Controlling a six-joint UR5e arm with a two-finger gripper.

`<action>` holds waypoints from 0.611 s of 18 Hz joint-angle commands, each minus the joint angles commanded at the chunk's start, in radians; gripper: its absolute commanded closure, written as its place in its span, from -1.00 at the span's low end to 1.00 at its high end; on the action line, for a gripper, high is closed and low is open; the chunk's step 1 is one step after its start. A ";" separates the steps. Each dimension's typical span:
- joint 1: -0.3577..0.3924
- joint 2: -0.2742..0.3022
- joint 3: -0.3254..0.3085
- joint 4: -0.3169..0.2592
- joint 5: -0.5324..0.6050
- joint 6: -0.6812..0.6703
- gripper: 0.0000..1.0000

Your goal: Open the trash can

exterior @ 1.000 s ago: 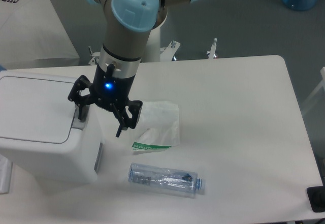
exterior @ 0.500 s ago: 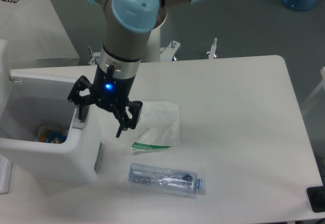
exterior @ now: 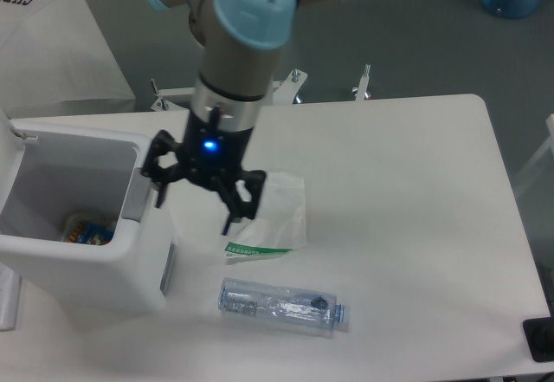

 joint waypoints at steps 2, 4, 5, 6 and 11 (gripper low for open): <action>0.037 -0.009 0.000 0.032 0.005 0.003 -1.00; 0.066 -0.025 -0.002 0.057 0.026 0.041 -1.00; 0.087 -0.037 -0.002 0.061 0.053 0.081 -1.00; 0.106 -0.052 0.003 0.062 0.086 0.122 -1.00; 0.179 -0.144 0.032 0.098 0.169 0.253 -1.00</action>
